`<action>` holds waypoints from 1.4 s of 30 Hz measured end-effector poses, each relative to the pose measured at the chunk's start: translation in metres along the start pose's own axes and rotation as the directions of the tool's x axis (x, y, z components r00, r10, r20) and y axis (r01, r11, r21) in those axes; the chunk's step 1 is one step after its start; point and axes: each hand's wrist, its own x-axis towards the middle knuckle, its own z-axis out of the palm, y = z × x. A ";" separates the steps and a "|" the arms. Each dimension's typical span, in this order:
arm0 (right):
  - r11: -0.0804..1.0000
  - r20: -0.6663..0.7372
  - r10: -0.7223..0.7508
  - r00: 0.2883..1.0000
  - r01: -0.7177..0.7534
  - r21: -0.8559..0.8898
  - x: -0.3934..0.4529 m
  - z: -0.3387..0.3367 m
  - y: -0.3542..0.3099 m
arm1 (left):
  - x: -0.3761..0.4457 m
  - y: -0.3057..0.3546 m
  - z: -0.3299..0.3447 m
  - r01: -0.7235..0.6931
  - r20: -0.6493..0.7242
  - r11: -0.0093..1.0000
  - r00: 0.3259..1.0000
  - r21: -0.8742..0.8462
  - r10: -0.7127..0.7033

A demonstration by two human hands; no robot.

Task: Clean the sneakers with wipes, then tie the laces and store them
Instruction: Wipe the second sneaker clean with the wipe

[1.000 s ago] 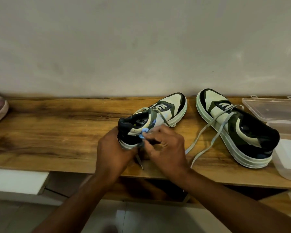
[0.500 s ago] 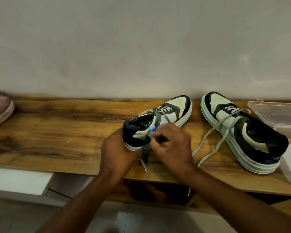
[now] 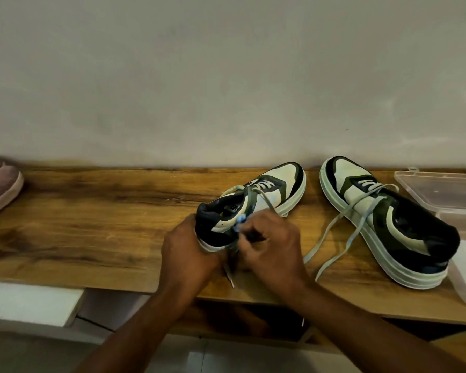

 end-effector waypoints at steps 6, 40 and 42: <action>1.000 0.023 0.016 1.000 -0.016 -0.014 0.011 -0.004 0.010 | 0.001 0.000 -0.001 0.015 0.015 1.000 1.000 -0.023 -0.014; 0.995 -0.117 0.069 0.991 -0.077 -0.067 0.030 -0.015 0.019 | 0.004 -0.003 -0.003 0.019 0.026 1.000 0.999 0.003 -0.019; 0.974 -0.211 0.176 0.961 -0.202 -0.106 0.044 -0.029 0.037 | 0.004 -0.005 -0.002 0.027 0.033 1.000 0.999 -0.002 -0.027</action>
